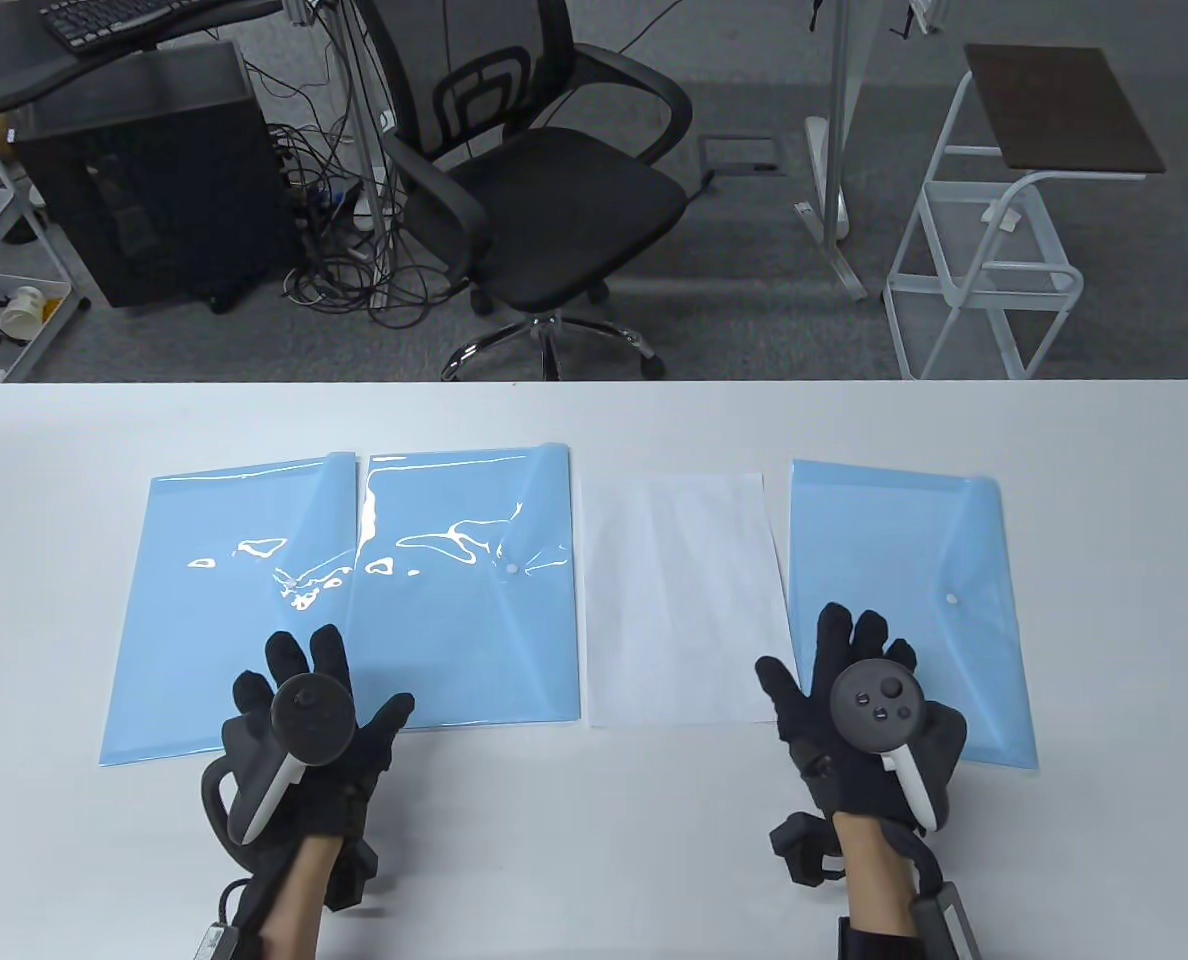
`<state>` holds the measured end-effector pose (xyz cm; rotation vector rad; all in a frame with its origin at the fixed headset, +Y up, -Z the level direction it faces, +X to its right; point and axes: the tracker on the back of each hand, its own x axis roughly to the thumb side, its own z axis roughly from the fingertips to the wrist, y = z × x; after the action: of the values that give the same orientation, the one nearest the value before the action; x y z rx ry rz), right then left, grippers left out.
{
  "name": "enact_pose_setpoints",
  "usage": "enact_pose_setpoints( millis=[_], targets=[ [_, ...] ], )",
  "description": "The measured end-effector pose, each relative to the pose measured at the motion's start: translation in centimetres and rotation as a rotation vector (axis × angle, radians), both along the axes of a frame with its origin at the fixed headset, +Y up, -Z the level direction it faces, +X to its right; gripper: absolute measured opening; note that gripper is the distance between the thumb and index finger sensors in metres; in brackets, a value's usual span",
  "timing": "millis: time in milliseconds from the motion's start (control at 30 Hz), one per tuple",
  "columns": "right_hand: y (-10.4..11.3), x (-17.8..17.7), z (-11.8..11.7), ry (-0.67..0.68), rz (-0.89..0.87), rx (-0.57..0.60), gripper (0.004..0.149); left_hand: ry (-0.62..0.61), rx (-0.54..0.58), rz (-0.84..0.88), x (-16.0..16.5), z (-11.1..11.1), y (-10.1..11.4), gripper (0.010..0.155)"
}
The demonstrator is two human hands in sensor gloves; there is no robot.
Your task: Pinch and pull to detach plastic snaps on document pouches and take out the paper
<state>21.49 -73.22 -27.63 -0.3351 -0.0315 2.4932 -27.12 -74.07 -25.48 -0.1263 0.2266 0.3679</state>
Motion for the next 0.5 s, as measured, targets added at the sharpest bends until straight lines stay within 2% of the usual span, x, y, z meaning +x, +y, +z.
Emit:
enact_pose_setpoints(
  millis=[200,333,500],
  targets=[
    [-0.2,4.8,-1.8,-0.184,0.052,-0.037,0.085,-0.009,-0.011,0.008,0.0,-0.2,-0.1,0.094],
    [-1.4,8.3,-2.9,-0.323,0.066,-0.092,0.082,-0.003,-0.011,0.022,-0.2,-0.4,-0.1,0.094],
    [-3.1,11.0,-3.8,-0.426,0.081,-0.167,0.077,-0.005,-0.015,0.030,-0.1,-0.4,-0.1,0.094]
  ],
)
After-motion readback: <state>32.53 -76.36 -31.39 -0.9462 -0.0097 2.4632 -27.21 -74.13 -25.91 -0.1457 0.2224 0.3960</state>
